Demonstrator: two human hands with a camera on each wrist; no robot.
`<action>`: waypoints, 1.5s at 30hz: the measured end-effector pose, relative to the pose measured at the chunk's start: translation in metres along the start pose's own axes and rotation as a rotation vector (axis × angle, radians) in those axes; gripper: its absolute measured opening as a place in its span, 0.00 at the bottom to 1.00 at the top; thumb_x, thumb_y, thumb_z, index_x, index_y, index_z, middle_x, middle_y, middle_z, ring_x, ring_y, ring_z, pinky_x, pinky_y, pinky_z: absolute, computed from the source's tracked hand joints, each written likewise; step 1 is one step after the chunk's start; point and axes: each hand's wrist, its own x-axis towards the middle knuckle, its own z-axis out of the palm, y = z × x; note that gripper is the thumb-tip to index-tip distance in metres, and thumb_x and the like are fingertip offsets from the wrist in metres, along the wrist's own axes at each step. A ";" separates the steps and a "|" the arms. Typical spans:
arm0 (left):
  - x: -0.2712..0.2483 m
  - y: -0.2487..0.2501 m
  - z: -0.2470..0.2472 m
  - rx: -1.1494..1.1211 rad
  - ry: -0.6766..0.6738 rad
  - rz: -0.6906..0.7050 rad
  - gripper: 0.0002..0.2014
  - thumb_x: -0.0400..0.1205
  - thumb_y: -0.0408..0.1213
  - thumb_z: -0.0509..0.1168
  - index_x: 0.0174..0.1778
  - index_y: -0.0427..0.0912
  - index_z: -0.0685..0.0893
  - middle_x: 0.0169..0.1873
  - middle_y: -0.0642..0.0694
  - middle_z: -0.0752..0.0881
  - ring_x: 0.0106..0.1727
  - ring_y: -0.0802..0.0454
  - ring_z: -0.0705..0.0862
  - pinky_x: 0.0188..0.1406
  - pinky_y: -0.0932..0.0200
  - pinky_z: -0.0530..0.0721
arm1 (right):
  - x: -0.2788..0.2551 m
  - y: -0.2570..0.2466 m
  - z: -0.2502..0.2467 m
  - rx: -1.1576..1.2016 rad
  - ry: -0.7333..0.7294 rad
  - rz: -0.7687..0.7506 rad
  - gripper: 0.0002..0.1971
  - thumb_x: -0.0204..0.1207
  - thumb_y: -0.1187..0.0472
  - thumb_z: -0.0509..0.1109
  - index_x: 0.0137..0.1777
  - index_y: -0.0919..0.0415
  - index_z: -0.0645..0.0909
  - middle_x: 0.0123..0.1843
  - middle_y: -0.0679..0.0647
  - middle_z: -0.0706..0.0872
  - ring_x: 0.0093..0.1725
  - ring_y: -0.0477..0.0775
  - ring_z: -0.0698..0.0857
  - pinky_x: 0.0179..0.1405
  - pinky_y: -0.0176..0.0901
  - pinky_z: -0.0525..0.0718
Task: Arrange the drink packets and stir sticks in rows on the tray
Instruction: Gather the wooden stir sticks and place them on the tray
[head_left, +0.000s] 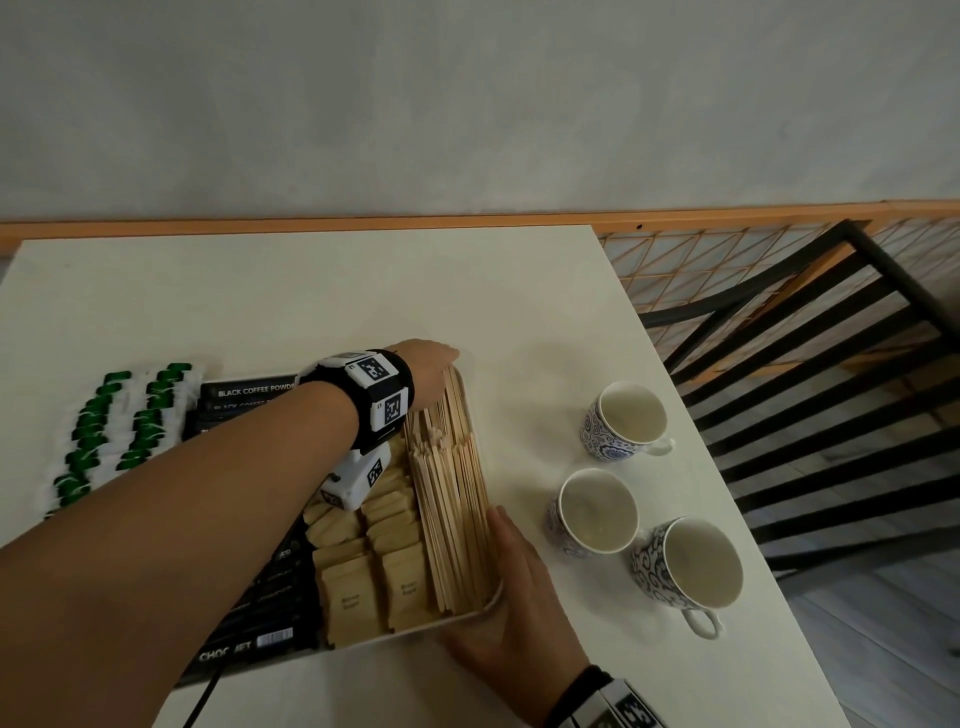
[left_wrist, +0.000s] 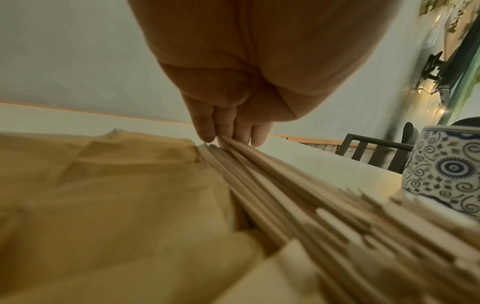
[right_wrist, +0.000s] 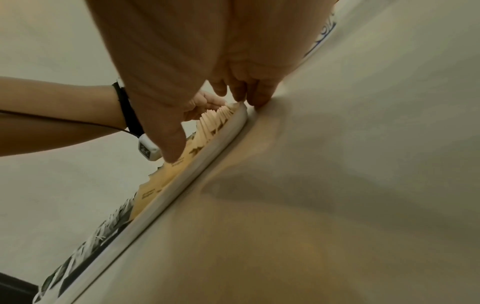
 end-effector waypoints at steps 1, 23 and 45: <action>0.000 -0.001 0.000 -0.011 -0.006 -0.010 0.27 0.88 0.31 0.49 0.84 0.46 0.54 0.84 0.45 0.55 0.84 0.47 0.55 0.81 0.57 0.52 | -0.002 0.001 -0.002 0.013 -0.027 0.000 0.54 0.60 0.35 0.72 0.76 0.33 0.35 0.80 0.32 0.44 0.80 0.31 0.45 0.76 0.24 0.47; -0.005 0.001 0.000 -0.091 0.040 -0.009 0.26 0.87 0.31 0.49 0.83 0.45 0.58 0.83 0.44 0.58 0.83 0.46 0.56 0.79 0.57 0.53 | 0.005 0.019 -0.009 0.234 0.154 0.040 0.33 0.62 0.45 0.75 0.69 0.35 0.70 0.64 0.37 0.81 0.62 0.35 0.80 0.62 0.34 0.80; -0.292 -0.205 0.132 -0.609 0.662 -0.509 0.26 0.78 0.23 0.66 0.73 0.36 0.74 0.70 0.30 0.74 0.65 0.30 0.76 0.64 0.38 0.74 | -0.027 0.020 -0.003 -0.014 0.097 0.181 0.26 0.78 0.58 0.68 0.77 0.56 0.71 0.51 0.51 0.85 0.51 0.50 0.82 0.59 0.42 0.79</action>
